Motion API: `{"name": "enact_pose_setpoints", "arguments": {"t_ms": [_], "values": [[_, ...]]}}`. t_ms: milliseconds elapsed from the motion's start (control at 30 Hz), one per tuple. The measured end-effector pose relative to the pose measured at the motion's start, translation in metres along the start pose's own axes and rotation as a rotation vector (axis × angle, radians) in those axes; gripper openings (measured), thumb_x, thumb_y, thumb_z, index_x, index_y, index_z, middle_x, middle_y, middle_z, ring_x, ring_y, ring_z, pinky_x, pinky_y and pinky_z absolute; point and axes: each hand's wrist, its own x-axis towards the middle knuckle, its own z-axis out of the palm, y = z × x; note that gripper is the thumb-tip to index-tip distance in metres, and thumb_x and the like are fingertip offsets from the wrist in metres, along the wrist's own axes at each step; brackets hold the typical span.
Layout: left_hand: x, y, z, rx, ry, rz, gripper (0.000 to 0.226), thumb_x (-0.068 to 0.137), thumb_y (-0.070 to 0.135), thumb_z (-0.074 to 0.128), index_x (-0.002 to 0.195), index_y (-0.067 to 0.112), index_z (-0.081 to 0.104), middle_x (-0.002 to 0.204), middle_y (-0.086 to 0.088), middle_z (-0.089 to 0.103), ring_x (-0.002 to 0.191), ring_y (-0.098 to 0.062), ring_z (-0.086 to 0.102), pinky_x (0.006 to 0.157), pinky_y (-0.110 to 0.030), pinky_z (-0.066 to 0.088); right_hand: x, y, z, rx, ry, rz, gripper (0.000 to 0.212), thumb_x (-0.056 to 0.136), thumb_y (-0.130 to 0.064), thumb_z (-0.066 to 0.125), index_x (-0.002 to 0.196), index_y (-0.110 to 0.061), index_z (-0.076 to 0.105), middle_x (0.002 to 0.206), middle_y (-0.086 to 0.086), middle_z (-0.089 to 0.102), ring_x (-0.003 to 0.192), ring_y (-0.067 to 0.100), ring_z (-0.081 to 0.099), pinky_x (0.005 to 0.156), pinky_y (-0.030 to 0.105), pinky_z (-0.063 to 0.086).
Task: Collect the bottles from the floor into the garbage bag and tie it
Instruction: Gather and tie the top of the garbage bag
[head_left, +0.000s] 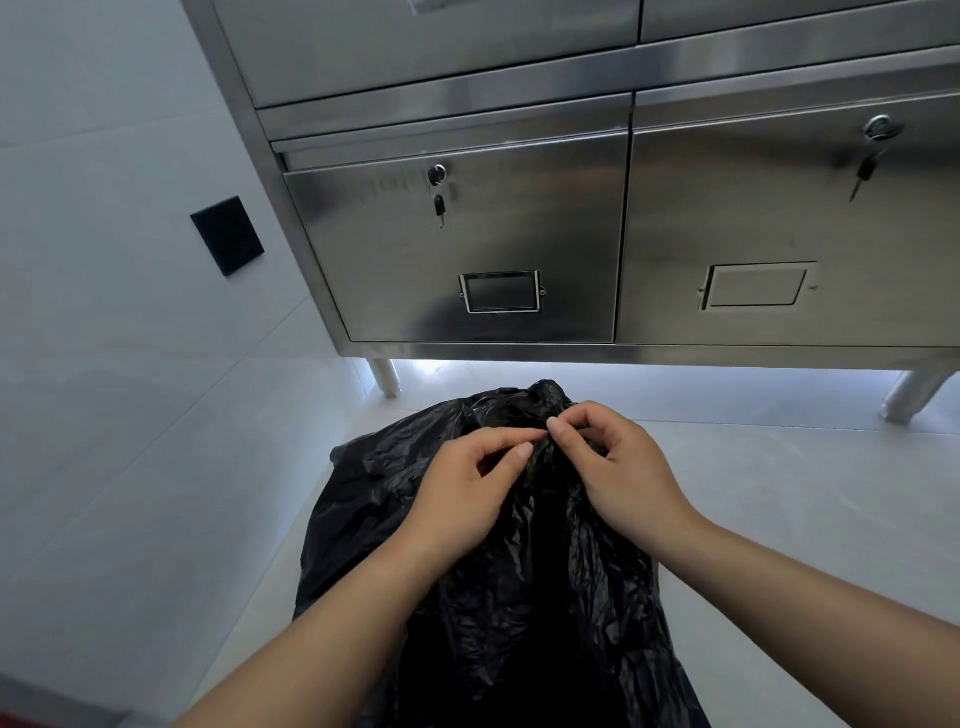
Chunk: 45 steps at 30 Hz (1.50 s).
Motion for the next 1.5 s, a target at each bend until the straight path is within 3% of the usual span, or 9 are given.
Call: {"name": "enact_pose_setpoints", "arguments": {"t_ms": [233, 333, 467, 600, 800, 967, 1167, 1367, 1500], "values": [[-0.001, -0.003, -0.005, 0.003, 0.071, -0.002, 0.016, 0.065, 0.031, 0.082, 0.078, 0.036, 0.076, 0.069, 0.016, 0.072, 0.062, 0.004, 0.061, 0.063, -0.009, 0.045, 0.002, 0.003, -0.002, -0.033, 0.033, 0.080, 0.020, 0.082, -0.047, 0.059, 0.068, -0.032, 0.062, 0.072, -0.019, 0.066, 0.068, 0.000, 0.059, 0.065, 0.021, 0.041], [-0.003, 0.000, -0.001, 0.008, 0.097, 0.053, 0.011, 0.076, 0.029, 0.074, 0.086, 0.034, 0.075, 0.082, 0.019, 0.073, 0.080, 0.006, 0.065, 0.076, -0.012, 0.048, 0.006, 0.001, -0.005, -0.017, 0.049, 0.082, 0.020, 0.082, -0.045, 0.062, 0.067, -0.031, 0.064, 0.070, -0.016, 0.067, 0.065, 0.004, 0.059, 0.065, 0.023, 0.043], [-0.004, 0.007, 0.012, 0.083, 0.024, 0.105, 0.018, 0.091, 0.033, 0.055, 0.104, 0.033, 0.068, 0.100, 0.022, 0.068, 0.096, 0.009, 0.059, 0.082, -0.010, 0.043, 0.007, -0.006, -0.016, -0.008, 0.100, 0.058, 0.018, 0.080, -0.038, 0.068, 0.064, -0.030, 0.065, 0.067, -0.023, 0.066, 0.062, -0.007, 0.058, 0.058, 0.005, 0.038], [-0.002, 0.014, 0.038, 0.028, 0.063, 0.101, 0.026, 0.084, 0.040, 0.064, 0.109, 0.032, 0.064, 0.105, 0.022, 0.067, 0.101, 0.011, 0.057, 0.088, -0.010, 0.043, 0.004, -0.010, -0.039, -0.002, 0.155, 0.061, 0.015, 0.077, -0.037, 0.071, 0.064, -0.031, 0.068, 0.068, -0.023, 0.068, 0.066, -0.007, 0.060, 0.061, 0.006, 0.040], [0.012, 0.026, 0.079, 0.000, 0.098, 0.140, 0.023, 0.074, 0.032, 0.076, 0.096, 0.026, 0.072, 0.090, 0.023, 0.068, 0.091, 0.011, 0.061, 0.082, -0.007, 0.043, -0.008, -0.006, -0.080, -0.008, 0.156, 0.130, 0.014, 0.077, -0.037, 0.071, 0.067, -0.028, 0.070, 0.066, -0.016, 0.069, 0.064, 0.000, 0.061, 0.066, 0.021, 0.045], [0.020, 0.026, 0.091, 0.049, 0.016, 0.223, 0.019, 0.071, 0.020, 0.080, 0.089, 0.024, 0.076, 0.081, 0.026, 0.067, 0.083, 0.010, 0.064, 0.077, -0.005, 0.044, -0.020, 0.006, -0.111, 0.080, -0.028, 0.353, 0.018, 0.077, -0.040, 0.070, 0.069, -0.024, 0.070, 0.072, 0.005, 0.072, 0.058, 0.012, 0.063, 0.056, 0.020, 0.047], [0.019, 0.025, 0.093, 0.095, 0.033, 0.291, 0.019, 0.074, 0.019, 0.077, 0.092, 0.023, 0.076, 0.085, 0.015, 0.072, 0.084, 0.004, 0.065, 0.080, -0.013, 0.048, -0.018, 0.012, -0.116, 0.148, -0.119, 0.451, 0.023, 0.075, -0.046, 0.069, 0.068, -0.024, 0.069, 0.074, -0.002, 0.073, 0.064, 0.010, 0.067, 0.059, 0.020, 0.047], [0.012, 0.022, 0.080, 0.075, 0.113, 0.217, 0.019, 0.075, 0.018, 0.076, 0.091, 0.030, 0.075, 0.086, 0.024, 0.070, 0.086, 0.008, 0.064, 0.080, -0.009, 0.047, -0.012, 0.010, -0.100, 0.161, -0.158, 0.375, 0.020, 0.079, -0.044, 0.066, 0.072, -0.025, 0.071, 0.081, 0.003, 0.074, 0.070, 0.011, 0.067, 0.068, 0.023, 0.049], [0.011, 0.015, 0.068, 0.050, 0.145, 0.107, 0.020, 0.076, 0.020, 0.075, 0.086, 0.038, 0.073, 0.083, 0.031, 0.069, 0.085, 0.009, 0.065, 0.078, -0.007, 0.047, -0.012, 0.005, -0.090, 0.120, -0.249, 0.281, 0.016, 0.082, -0.041, 0.064, 0.091, -0.028, 0.069, 0.079, -0.009, 0.073, 0.076, 0.006, 0.067, 0.071, 0.018, 0.049]]}}
